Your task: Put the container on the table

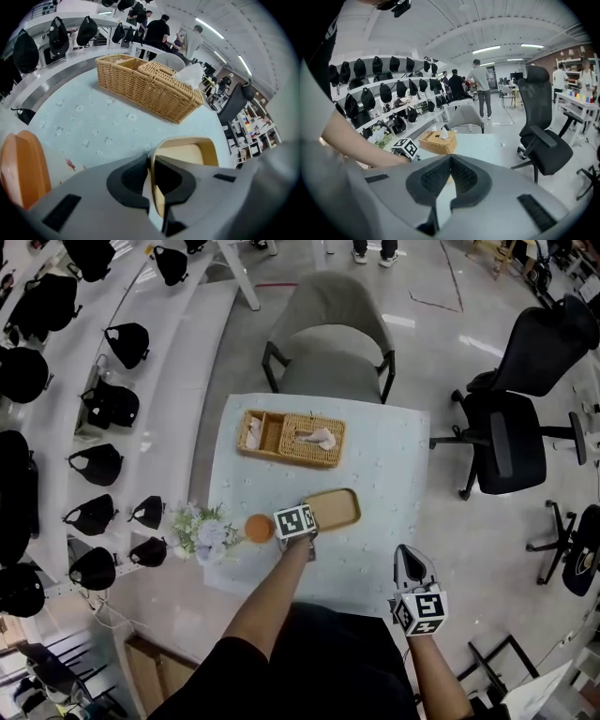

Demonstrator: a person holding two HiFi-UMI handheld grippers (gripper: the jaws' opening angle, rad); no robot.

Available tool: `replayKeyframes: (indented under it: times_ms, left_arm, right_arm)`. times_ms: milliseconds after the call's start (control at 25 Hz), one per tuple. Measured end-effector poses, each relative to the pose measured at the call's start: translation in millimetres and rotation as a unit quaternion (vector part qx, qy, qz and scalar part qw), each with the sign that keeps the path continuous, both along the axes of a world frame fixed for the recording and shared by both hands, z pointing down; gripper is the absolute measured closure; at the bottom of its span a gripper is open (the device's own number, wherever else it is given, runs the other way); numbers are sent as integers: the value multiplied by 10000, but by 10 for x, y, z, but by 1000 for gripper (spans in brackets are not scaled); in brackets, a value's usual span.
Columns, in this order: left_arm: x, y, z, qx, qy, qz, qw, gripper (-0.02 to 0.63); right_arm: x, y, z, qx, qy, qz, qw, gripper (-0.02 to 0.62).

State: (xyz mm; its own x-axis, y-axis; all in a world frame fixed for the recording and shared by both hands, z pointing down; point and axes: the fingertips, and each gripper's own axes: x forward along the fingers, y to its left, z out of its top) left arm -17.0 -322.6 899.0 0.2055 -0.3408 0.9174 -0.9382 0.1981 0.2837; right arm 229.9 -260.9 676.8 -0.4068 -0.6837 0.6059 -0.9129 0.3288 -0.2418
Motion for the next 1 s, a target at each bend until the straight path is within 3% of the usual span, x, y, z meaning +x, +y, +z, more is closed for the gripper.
replayKeyframes:
  times_ms: [560,880,1000]
  left_arm:
    - [-124,-169,270,-202,-358,381,9984,594]
    - [-106,-191,260,-89,-451,482,9978,591]
    - [-117,-206,233,-1,-377,420,9984,518]
  right_arm:
    - [-88,78,198,-195,280,-416,9985,597]
    - [-118,86,234,-209,275,-436,9985,597]
    - [-122,134,234,-197,242,-479,9984,597]
